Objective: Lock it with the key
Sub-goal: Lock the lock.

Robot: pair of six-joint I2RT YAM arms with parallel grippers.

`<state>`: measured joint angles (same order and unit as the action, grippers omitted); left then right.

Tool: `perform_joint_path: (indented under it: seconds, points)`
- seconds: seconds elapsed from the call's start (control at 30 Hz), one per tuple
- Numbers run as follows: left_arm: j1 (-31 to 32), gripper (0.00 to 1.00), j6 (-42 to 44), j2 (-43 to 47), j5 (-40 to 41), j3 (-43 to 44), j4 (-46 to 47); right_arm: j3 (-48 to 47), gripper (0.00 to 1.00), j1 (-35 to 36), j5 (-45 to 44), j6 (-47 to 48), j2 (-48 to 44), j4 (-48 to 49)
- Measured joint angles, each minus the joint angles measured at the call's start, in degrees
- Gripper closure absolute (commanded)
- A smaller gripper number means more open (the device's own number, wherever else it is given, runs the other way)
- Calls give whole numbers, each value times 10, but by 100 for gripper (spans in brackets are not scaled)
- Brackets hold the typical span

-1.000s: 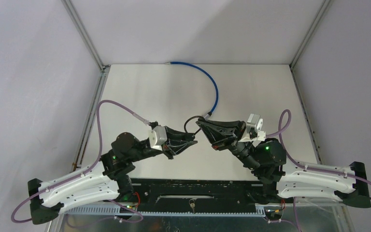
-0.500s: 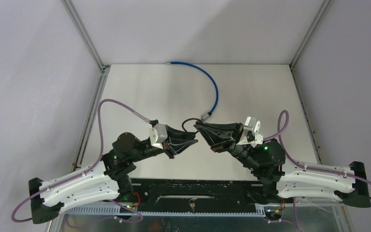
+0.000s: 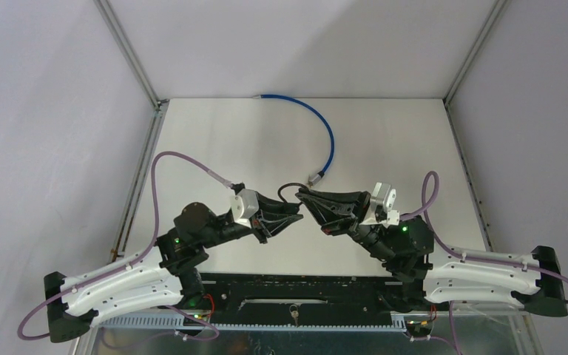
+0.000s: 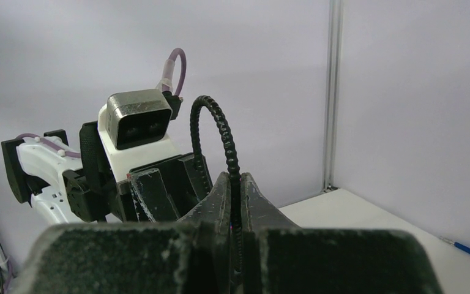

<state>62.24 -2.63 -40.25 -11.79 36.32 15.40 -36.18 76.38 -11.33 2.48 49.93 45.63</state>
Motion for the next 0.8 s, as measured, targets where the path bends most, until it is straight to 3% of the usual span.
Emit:
perform_joint_path:
  seconds: [0.8]
  points:
    - [0, 100, -4, -2, 22, -19, -38, 87, 100, -3, -30, -52, 10, 103]
